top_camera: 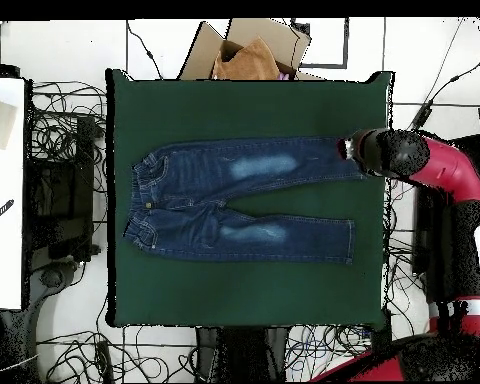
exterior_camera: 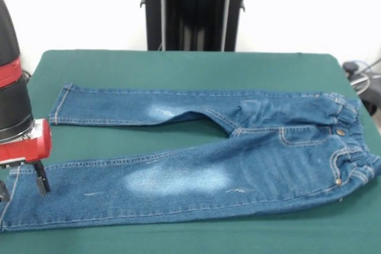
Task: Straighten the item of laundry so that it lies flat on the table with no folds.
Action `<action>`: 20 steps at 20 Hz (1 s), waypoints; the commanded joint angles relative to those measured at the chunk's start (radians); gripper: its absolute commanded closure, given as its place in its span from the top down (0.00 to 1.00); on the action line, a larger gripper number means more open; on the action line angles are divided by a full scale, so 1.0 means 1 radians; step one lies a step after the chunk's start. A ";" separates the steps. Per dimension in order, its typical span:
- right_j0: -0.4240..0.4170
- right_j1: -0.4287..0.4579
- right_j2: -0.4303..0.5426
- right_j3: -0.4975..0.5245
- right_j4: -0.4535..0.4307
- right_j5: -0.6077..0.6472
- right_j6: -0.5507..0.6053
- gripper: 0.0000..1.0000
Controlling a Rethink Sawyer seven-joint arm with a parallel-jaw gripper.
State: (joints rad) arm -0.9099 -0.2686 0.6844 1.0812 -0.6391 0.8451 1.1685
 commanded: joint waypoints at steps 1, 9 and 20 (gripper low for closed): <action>0.011 -0.023 0.017 -0.008 0.024 0.030 -0.130 1.00; 0.020 -0.064 0.011 0.019 0.026 0.034 -0.109 1.00; 0.075 -0.202 -0.016 0.150 0.054 -0.015 0.053 1.00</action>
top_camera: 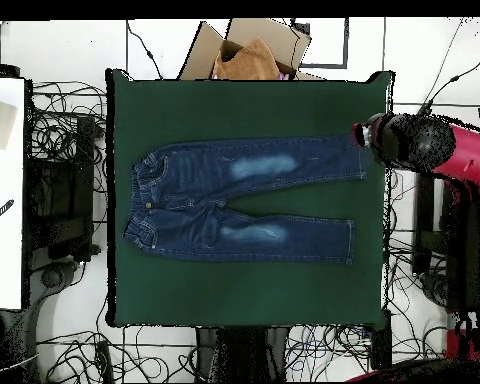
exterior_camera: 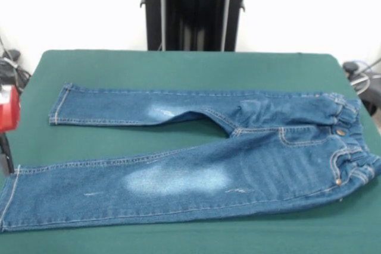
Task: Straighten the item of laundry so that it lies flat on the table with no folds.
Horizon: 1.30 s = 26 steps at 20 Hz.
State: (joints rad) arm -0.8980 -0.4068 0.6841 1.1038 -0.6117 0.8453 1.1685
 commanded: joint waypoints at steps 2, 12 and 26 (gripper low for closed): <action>0.066 -0.058 -0.021 0.134 0.030 -0.033 0.058 1.00; 0.068 -0.060 -0.044 0.168 0.037 -0.087 0.084 1.00; 0.069 -0.077 -0.060 0.192 0.041 -0.095 0.093 1.00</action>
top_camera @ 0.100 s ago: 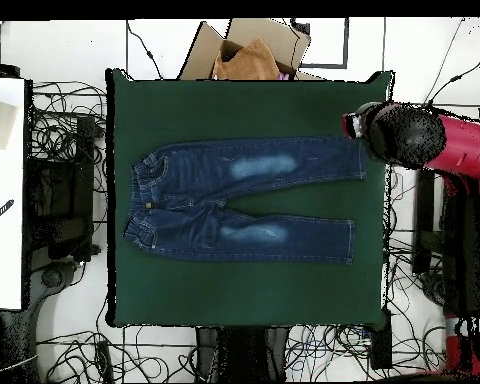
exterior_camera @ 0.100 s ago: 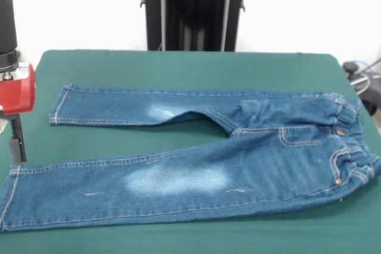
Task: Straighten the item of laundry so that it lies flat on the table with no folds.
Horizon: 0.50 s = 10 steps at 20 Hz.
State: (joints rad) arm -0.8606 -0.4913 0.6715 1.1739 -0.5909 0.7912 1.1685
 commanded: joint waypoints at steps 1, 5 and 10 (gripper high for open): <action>0.032 0.007 -0.047 0.123 0.021 -0.041 0.093 1.00; 0.035 -0.013 -0.060 0.145 0.015 -0.056 0.119 1.00; 0.035 -0.015 -0.061 0.151 0.012 -0.071 0.124 1.00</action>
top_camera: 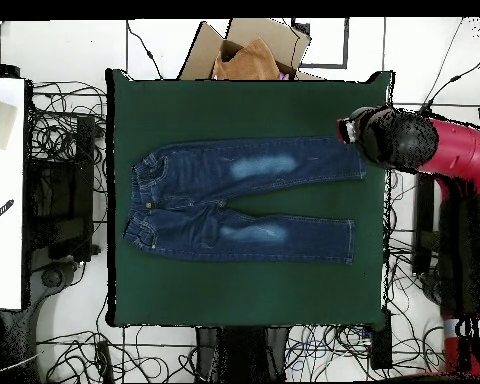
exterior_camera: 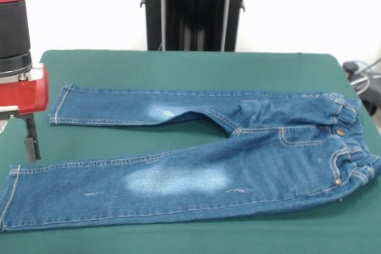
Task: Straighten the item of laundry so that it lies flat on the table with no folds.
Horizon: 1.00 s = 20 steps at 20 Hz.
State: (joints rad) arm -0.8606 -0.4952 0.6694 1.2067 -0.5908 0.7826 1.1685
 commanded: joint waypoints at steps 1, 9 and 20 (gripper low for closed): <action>0.035 -0.012 -0.060 0.120 0.012 -0.064 0.126 1.00; 0.031 -0.029 -0.063 0.141 0.020 -0.066 0.134 1.00; 0.034 -0.128 -0.069 0.196 0.064 -0.009 0.157 1.00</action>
State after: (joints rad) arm -0.8606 -0.5669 0.6651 1.3063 -0.5634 0.7643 1.1685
